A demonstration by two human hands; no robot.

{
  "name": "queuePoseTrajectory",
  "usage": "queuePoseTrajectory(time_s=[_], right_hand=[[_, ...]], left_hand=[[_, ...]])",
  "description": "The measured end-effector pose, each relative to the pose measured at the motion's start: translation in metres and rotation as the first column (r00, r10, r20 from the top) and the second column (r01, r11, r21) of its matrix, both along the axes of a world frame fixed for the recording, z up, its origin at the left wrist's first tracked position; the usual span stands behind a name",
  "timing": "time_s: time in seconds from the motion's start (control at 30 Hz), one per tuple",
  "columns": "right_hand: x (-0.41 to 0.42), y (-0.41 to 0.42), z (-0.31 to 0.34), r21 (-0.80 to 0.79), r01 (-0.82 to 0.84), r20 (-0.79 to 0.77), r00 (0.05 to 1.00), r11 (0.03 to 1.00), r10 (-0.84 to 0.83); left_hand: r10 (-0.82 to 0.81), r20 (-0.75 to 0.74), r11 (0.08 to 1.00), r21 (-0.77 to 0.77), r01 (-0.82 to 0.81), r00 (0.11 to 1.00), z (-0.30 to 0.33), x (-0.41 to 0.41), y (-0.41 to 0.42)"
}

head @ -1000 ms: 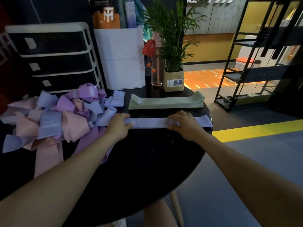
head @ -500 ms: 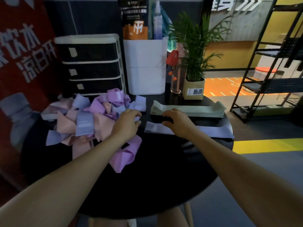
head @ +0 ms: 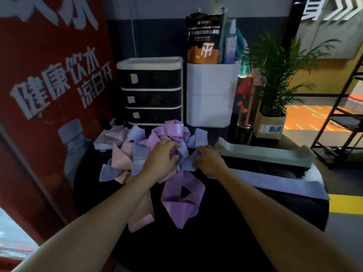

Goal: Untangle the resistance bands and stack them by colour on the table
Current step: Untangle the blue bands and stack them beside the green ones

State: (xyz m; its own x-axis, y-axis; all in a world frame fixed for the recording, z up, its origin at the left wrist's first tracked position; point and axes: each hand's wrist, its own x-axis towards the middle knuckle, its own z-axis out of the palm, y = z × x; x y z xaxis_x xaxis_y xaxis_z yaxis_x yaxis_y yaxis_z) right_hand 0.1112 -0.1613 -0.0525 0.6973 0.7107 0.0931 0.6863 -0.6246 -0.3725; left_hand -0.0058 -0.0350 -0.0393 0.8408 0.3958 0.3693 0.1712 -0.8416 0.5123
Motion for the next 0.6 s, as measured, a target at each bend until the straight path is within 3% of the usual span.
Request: queuePoseTrajectory(time_s=[0.13,0.23,0.4,0.6], right_hand=[[0.003,0.009,0.004,0.032,0.014,-0.020,1.000,0.999,-0.013],[0.006,0.020,0.021,0.119,-0.100,0.004,0.995,0.988,0.100],[0.003,0.040,0.075,0.340,-0.243,0.115,0.970,0.908,0.216],[0.003,0.045,0.128,0.551,-0.211,0.068,0.976,0.808,0.209]], left_hand=[[-0.019,0.001,1.000,-0.015,0.019,1.000,0.000,0.005,0.010],[-0.006,0.038,1.000,-0.018,0.006,0.999,0.003,0.007,0.018],[-0.026,0.166,0.994,-0.098,0.042,0.986,0.030,0.005,0.025],[-0.009,0.274,0.965,-0.249,0.080,0.962,0.073,0.000,0.040]])
